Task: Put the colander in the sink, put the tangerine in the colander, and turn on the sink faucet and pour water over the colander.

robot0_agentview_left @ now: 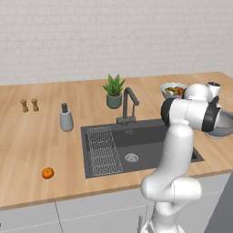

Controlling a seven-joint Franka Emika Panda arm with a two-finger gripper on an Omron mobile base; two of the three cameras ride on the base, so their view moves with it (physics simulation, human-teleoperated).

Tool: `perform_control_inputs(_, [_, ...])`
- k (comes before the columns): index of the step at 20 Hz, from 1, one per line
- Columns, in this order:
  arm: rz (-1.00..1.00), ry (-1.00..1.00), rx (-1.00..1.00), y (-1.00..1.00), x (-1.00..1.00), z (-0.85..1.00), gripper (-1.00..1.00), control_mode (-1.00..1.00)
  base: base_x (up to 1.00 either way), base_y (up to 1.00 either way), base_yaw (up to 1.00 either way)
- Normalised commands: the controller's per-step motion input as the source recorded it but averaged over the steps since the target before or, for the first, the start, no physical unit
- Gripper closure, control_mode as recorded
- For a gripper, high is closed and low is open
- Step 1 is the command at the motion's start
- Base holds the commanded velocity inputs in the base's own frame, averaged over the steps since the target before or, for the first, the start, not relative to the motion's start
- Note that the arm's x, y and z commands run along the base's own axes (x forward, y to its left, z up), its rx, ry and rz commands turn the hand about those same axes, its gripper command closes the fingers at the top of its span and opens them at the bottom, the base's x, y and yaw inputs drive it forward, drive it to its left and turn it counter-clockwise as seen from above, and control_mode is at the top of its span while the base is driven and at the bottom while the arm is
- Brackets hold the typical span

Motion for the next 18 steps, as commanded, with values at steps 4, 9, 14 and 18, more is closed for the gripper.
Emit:
perform_control_inputs(4, [0.00, -0.03, 0.00, 0.02, -0.31, 0.29, 1.00, -1.00, 0.00, 0.00, 0.00])
perform_control_inputs(9, [0.02, -0.08, 0.00, 0.19, -0.59, 0.14, 1.00, -1.00, 0.00, 0.00, 0.00])
perform_control_inputs(14, [0.13, -0.05, -0.01, 0.33, -0.62, 0.01, 1.00, -1.00, 0.00, 0.00, 0.00])
perform_control_inputs(18, [0.23, -0.19, -0.01, 0.47, -0.42, 0.13, 1.00, -1.00, 0.00, 0.00, 0.00])
